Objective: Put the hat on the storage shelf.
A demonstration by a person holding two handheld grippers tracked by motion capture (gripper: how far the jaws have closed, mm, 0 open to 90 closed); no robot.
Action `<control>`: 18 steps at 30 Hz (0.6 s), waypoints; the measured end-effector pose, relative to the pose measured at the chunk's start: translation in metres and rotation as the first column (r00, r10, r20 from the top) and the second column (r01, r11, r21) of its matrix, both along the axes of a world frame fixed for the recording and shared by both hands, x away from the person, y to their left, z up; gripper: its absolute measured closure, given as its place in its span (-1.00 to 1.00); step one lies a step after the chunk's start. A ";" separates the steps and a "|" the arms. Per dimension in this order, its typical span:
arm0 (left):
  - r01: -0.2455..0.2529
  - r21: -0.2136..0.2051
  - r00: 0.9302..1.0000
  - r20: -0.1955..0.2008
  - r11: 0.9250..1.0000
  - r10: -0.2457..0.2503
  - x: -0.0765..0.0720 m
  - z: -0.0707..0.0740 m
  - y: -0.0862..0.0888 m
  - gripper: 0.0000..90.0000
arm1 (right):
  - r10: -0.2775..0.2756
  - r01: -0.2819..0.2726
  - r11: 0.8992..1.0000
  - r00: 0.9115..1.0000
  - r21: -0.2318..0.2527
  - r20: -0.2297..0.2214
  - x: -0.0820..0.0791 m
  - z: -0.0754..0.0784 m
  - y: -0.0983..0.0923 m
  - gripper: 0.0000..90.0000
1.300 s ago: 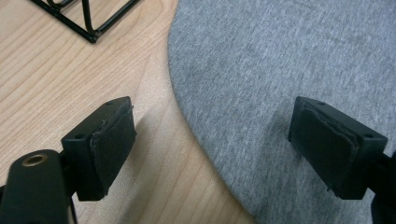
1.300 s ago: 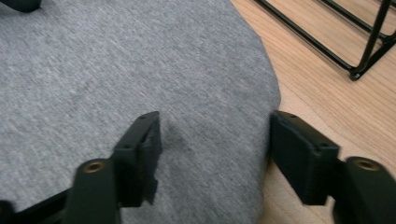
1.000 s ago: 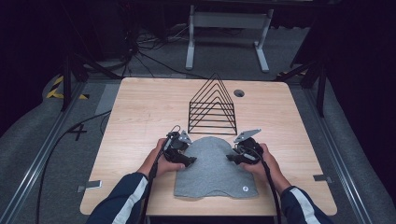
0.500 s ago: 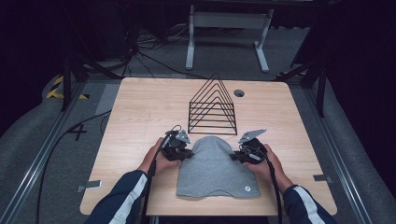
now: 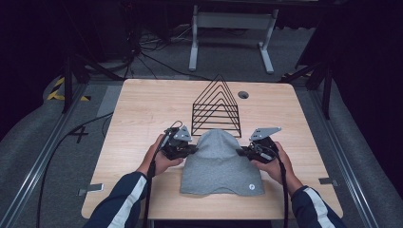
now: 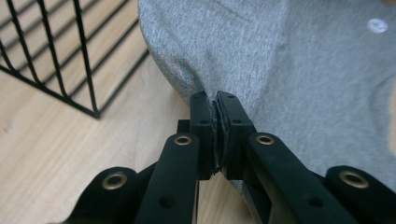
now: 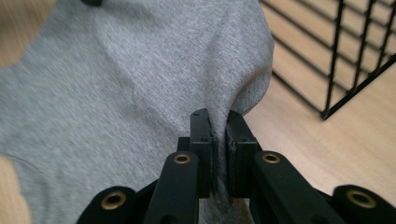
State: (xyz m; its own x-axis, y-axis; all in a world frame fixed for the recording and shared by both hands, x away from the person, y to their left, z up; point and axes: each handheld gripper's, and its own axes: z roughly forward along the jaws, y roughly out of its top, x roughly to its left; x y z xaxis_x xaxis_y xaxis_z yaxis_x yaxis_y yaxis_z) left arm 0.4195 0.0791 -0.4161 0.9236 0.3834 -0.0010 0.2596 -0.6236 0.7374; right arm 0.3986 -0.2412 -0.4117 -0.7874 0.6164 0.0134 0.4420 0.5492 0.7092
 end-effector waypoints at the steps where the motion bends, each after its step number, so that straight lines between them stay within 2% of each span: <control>1: -0.002 -0.011 1.000 0.019 1.000 0.003 0.000 0.008 0.001 0.92 | -0.005 0.005 1.000 1.000 0.011 0.025 -0.002 0.008 -0.001 0.87; 2: -0.002 -0.011 1.000 0.019 1.000 0.003 0.000 0.008 0.001 0.92 | -0.005 0.005 1.000 1.000 0.011 0.025 -0.002 0.008 -0.001 0.87; 3: 0.000 -0.015 0.999 0.041 1.000 0.001 -0.001 0.017 0.001 0.92 | 0.000 -0.001 1.000 0.999 0.015 0.048 -0.004 0.016 -0.003 0.87; 4: 0.000 -0.015 0.999 0.041 1.000 0.001 -0.001 0.017 0.001 0.92 | 0.000 -0.001 1.000 0.998 0.014 0.057 -0.005 0.019 -0.003 0.87; 5: 0.000 -0.031 0.998 0.068 1.000 0.002 -0.003 0.026 0.000 0.92 | 0.002 -0.003 1.000 0.998 0.019 0.069 -0.006 0.024 -0.005 0.87; 7: 0.004 -0.036 0.997 0.073 0.999 -0.002 -0.004 0.031 -0.001 0.92 | 0.001 -0.002 1.000 0.997 0.022 0.078 -0.007 0.028 -0.006 0.87; 10: 0.017 -0.034 0.994 0.109 0.999 -0.013 -0.007 0.045 -0.004 0.92 | -0.001 -0.002 0.999 0.994 0.034 0.105 -0.010 0.043 -0.010 0.87; 13: 0.010 -0.057 0.990 0.142 0.998 -0.002 -0.007 0.062 -0.005 0.92 | 0.000 -0.005 0.999 0.992 0.037 0.130 -0.013 0.057 -0.014 0.87; 18: 0.021 -0.077 0.983 0.183 0.997 -0.006 -0.007 0.088 -0.007 0.92 | -0.005 -0.002 0.999 0.982 0.037 0.191 -0.014 0.085 -0.016 0.87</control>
State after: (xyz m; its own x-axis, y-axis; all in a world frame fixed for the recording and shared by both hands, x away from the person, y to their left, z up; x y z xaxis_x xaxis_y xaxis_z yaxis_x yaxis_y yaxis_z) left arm 0.4126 0.0718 -0.3282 0.9160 0.3764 0.1386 0.1083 -0.5648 0.8181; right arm 0.3842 -0.2574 -0.3265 -0.7769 0.6192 -0.1145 0.2971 0.5208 0.8003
